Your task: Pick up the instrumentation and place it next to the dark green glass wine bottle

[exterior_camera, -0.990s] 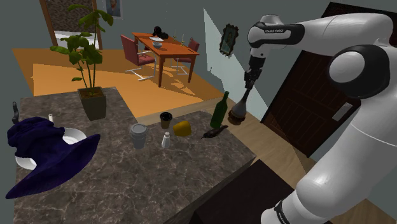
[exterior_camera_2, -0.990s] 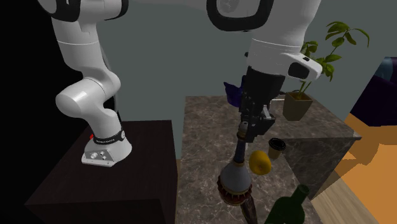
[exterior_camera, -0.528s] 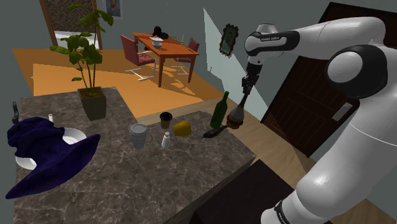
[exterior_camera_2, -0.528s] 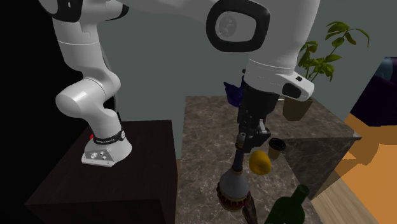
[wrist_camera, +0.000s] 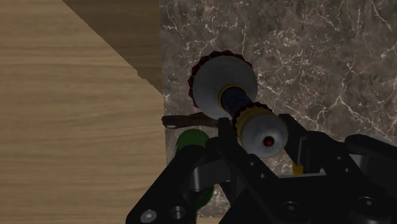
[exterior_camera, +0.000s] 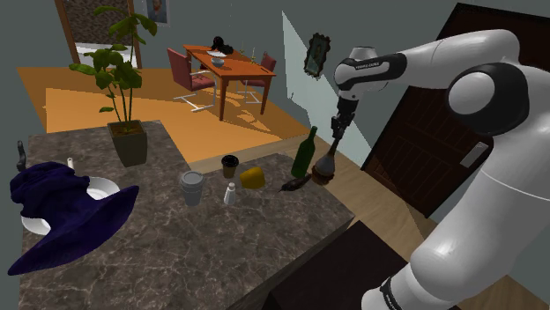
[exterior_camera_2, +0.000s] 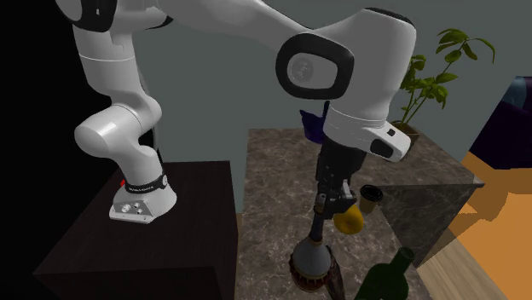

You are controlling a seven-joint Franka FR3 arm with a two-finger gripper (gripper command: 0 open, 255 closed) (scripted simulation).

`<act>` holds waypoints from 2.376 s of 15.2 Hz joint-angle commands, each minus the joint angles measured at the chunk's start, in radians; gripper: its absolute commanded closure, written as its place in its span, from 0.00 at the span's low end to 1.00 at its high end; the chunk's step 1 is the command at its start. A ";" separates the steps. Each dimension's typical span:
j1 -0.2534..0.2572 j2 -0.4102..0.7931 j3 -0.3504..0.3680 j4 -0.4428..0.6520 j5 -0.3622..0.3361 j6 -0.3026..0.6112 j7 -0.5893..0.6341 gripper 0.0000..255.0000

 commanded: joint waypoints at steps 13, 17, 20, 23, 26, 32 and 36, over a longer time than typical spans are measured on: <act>-0.003 0.067 0.003 -0.102 0.009 0.171 0.005 1.00; -0.005 0.094 0.004 -0.123 0.013 0.218 0.005 1.00; -0.006 0.116 0.005 -0.136 0.016 0.252 0.005 1.00; -0.007 0.130 0.006 -0.144 0.018 0.274 0.005 1.00; -0.007 0.130 0.006 -0.143 0.018 0.274 0.005 1.00; -0.008 0.131 0.006 -0.143 0.018 0.274 0.005 0.00; -0.007 0.130 0.006 -0.143 0.018 0.274 0.005 0.00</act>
